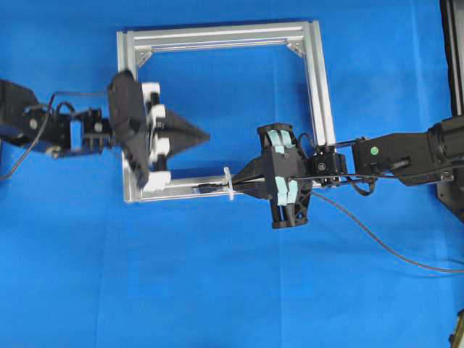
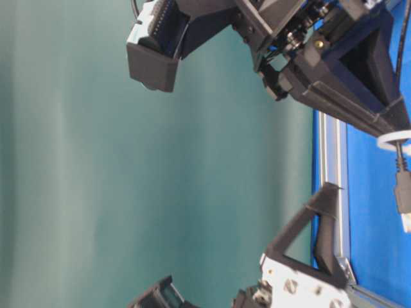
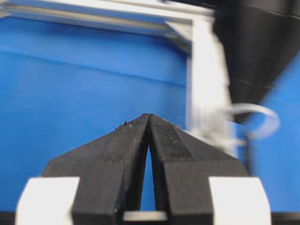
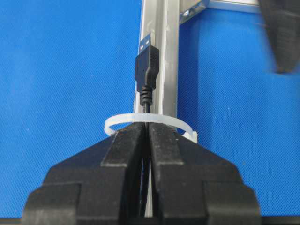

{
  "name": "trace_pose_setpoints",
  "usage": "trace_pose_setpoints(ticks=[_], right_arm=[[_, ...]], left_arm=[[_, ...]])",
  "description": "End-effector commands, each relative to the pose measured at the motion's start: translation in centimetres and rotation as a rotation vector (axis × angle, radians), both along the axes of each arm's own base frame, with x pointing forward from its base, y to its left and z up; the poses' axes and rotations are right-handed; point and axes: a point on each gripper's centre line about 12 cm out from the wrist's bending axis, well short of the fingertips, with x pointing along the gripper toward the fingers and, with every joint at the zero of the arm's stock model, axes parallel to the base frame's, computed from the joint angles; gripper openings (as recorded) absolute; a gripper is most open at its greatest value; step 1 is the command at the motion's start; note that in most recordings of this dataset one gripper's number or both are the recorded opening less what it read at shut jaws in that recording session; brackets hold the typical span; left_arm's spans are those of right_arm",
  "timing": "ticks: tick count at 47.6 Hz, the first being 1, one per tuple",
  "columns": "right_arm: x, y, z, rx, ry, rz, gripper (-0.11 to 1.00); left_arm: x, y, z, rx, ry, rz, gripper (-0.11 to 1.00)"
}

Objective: Insert the wire through the string loop located in the center.
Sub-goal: 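Move the open left gripper to the plug emerging past the loop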

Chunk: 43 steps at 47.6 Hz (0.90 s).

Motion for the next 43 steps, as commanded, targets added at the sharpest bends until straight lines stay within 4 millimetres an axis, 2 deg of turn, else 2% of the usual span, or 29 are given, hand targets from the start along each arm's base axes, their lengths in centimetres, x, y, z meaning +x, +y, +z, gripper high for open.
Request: trace_pose_setpoints(ticks=[1,9,14,40,43], right_arm=[[0.4,0.1,1.0,0.004,-0.034,0.001,-0.02],[0.5,0.1,1.1,0.002,-0.037,0.003,-0.02],[0.5,0.1,1.0,0.002,-0.037,0.003,-0.02],[0.5,0.1,1.0,0.002,-0.037,0.003,-0.02],[0.5,0.1,1.0,0.002,-0.037,0.003,-0.02]], left_arm=[[0.2,-1.6,1.3,-0.016,-0.045,-0.042,0.00],[0.2,-4.5,1.5,-0.034,-0.051,-0.117,0.00],[0.1,-5.4,1.4,-0.035,-0.046,-0.140,0.00],[0.2,-5.4,1.4,-0.023,-0.045,-0.144,0.00],[0.2,-5.4,1.4,-0.025,-0.046,-0.145,0.07]])
